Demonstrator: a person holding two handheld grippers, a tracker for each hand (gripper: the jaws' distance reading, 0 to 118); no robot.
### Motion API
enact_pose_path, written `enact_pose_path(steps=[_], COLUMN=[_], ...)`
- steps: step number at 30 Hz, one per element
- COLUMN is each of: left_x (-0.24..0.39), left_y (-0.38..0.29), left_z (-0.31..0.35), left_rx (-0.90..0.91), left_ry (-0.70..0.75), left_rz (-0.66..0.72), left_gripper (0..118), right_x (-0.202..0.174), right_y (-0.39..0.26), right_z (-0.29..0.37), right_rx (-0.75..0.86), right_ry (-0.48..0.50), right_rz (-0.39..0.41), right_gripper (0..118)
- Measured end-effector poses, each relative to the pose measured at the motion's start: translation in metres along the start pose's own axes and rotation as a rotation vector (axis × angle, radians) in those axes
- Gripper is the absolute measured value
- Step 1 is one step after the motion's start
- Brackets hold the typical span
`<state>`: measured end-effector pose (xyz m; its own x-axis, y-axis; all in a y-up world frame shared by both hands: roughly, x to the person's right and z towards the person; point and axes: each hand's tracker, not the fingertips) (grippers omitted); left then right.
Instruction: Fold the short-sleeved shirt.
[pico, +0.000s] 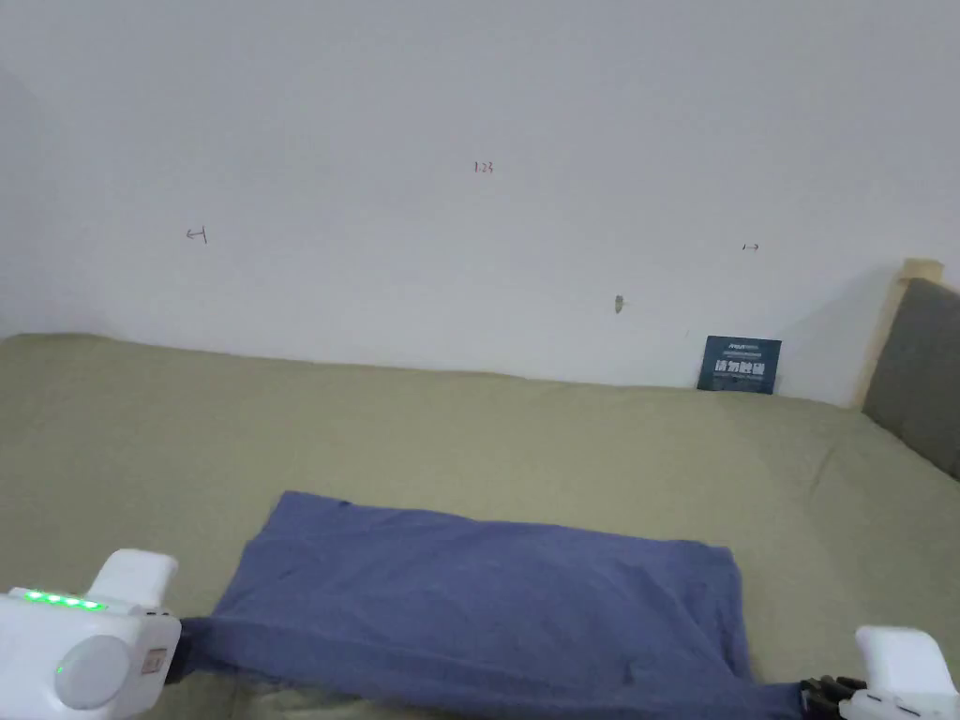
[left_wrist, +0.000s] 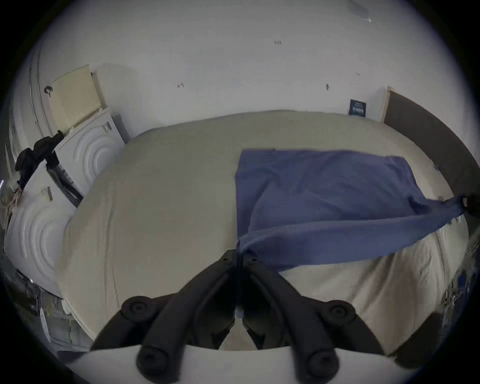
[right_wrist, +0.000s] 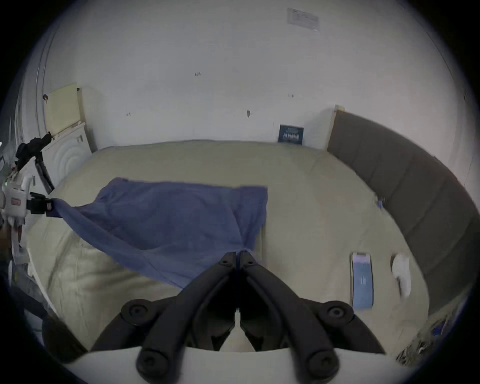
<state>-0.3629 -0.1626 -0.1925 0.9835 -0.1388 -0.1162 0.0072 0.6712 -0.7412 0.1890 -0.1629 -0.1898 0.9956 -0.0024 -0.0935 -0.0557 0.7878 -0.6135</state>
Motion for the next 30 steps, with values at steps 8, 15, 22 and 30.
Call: enact_pose_path(steps=[8, 15, 22, 30], left_x=[-0.022, -0.023, -0.028, -0.039], left_y=[-0.100, -0.135, -0.143, -0.143], left_z=[0.059, 0.074, 0.064, 0.104], left_rx=[-0.029, -0.054, -0.072, 0.035], left_ry=[-0.084, -0.116, -0.155, -0.081], left_rz=[0.078, 0.101, 0.135, 0.184], left_gripper=[3, 3, 77, 63], right_x=[0.006, 0.005, 0.008, 0.012], right_y=[-0.090, -0.121, -0.128, -0.122], right_z=[0.074, 0.084, 0.078, 0.093], right_rx=[-0.040, -0.091, -0.095, -0.022], right_ry=[0.015, 0.012, 0.009, -0.030], right_rz=[-0.055, -0.033, -0.116, -0.096], right_gripper=[0, 0, 47, 86])
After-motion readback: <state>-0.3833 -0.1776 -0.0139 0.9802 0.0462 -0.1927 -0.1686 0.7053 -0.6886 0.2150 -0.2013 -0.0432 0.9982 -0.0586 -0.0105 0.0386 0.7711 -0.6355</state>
